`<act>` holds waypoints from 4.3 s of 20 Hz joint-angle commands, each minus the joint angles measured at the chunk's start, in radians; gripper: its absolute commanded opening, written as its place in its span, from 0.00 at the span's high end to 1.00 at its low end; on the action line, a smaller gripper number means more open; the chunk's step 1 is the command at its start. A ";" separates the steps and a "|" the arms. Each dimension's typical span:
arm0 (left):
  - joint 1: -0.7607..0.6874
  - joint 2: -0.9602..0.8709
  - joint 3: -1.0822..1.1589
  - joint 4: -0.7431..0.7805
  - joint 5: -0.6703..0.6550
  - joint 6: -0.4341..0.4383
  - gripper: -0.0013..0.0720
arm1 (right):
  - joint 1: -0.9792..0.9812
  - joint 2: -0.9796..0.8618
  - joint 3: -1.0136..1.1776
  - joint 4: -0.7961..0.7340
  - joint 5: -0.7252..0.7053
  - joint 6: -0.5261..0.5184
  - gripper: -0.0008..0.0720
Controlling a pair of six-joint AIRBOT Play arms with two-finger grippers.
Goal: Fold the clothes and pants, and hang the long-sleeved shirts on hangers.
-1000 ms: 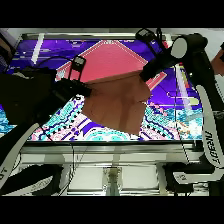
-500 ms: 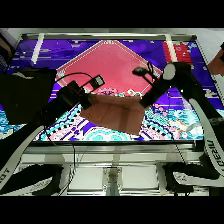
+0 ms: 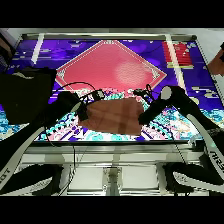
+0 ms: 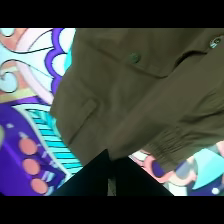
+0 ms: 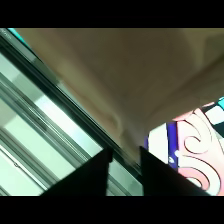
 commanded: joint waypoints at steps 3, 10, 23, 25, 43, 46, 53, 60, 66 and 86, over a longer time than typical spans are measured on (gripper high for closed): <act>-0.001 0.031 -0.003 -0.045 -0.087 0.048 0.94 | 0.001 0.026 -0.035 0.048 0.030 -0.001 0.42; 0.008 0.158 -0.003 -0.191 -0.303 0.118 0.64 | 0.000 0.093 0.070 -0.076 0.028 0.000 0.31; 0.403 0.216 -0.003 -0.407 -0.203 -0.188 0.46 | -0.387 -0.140 0.037 0.315 -0.129 -0.079 0.04; 0.415 0.216 -0.003 -0.406 -0.203 -0.214 0.46 | -0.356 -0.212 0.037 0.370 -0.157 -0.087 0.04; 0.415 0.216 -0.003 -0.406 -0.204 -0.239 0.46 | -0.127 -0.355 0.161 0.419 -0.213 -0.069 0.98; 0.415 0.216 -0.003 -0.404 -0.204 -0.240 0.46 | -0.264 -0.328 0.287 0.235 -0.084 0.014 0.98; 0.415 0.216 -0.003 -0.403 -0.203 -0.261 0.46 | -0.776 -0.254 0.403 -0.201 -0.037 0.222 0.98; 0.415 0.216 -0.003 -0.402 -0.203 -0.261 0.46 | -1.200 -0.254 0.403 -0.207 -0.110 0.240 0.98; 0.415 0.215 -0.003 -0.403 -0.173 -0.261 0.46 | -1.273 -0.248 0.403 -0.208 -0.077 0.241 0.32; 0.415 0.205 -0.003 -0.403 -0.185 -0.261 0.46 | -0.294 0.333 0.201 0.208 0.014 0.185 0.98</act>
